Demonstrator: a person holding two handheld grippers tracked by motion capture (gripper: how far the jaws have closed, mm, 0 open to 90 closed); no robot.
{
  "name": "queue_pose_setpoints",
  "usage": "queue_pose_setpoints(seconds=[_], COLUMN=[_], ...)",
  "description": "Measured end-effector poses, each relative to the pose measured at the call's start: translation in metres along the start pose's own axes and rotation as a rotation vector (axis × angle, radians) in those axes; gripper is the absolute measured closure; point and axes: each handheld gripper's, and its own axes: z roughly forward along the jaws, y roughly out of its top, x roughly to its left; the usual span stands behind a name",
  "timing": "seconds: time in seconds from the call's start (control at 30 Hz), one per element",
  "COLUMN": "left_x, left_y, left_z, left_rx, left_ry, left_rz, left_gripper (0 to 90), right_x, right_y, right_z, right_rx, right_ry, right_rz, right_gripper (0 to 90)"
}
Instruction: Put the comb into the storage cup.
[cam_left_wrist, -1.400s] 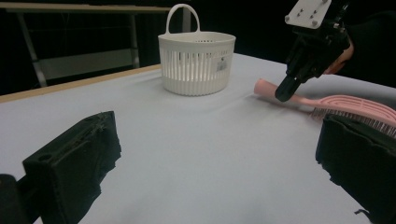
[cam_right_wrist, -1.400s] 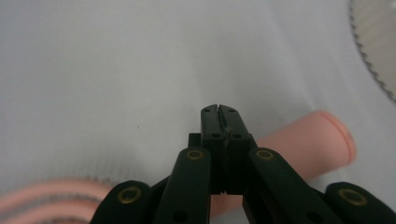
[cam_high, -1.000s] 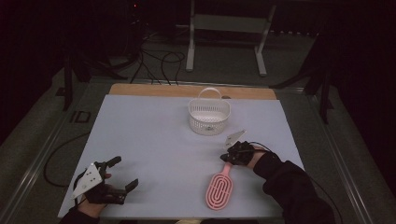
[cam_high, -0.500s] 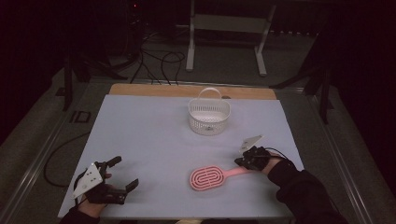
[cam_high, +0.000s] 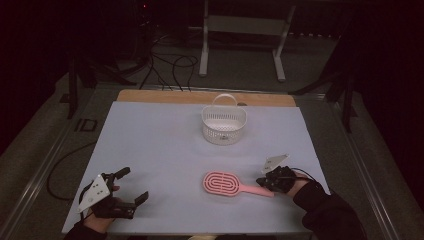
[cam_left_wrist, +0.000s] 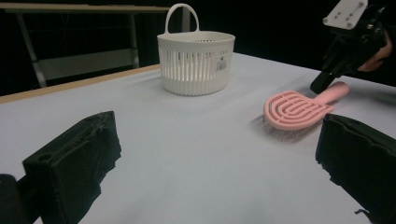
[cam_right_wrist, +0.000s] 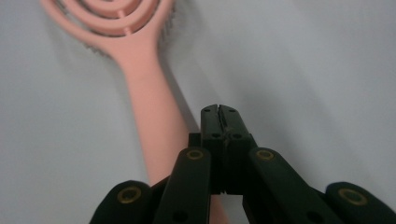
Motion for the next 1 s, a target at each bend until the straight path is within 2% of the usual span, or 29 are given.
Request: queue_pose_setpoints(seconds=[0.23, 0.47, 0.7, 1.0], left_x=[0.000, 0.000, 0.000, 0.001], left_y=[0.000, 0.000, 0.000, 0.000], left_z=[0.000, 0.000, 0.000, 0.000], left_rx=[-0.001, -0.001, -0.002, -0.004], left_ry=[0.000, 0.001, 0.001, 0.003], left_rz=[0.001, -0.001, -0.002, -0.005], left_gripper=[0.0, 0.0, 0.0, 0.0], right_x=[0.014, 0.019, 0.028, 0.026], right_y=[-0.005, -0.008, -0.007, -0.006], right_z=[-0.006, -0.009, -0.010, -0.013], right_rx=[0.000, -0.009, -0.008, -0.012], right_ry=[0.005, 0.008, 0.025, 0.011], right_rz=[0.003, 0.012, -0.003, 0.008], right_gripper=[90.0, 90.0, 90.0, 90.0])
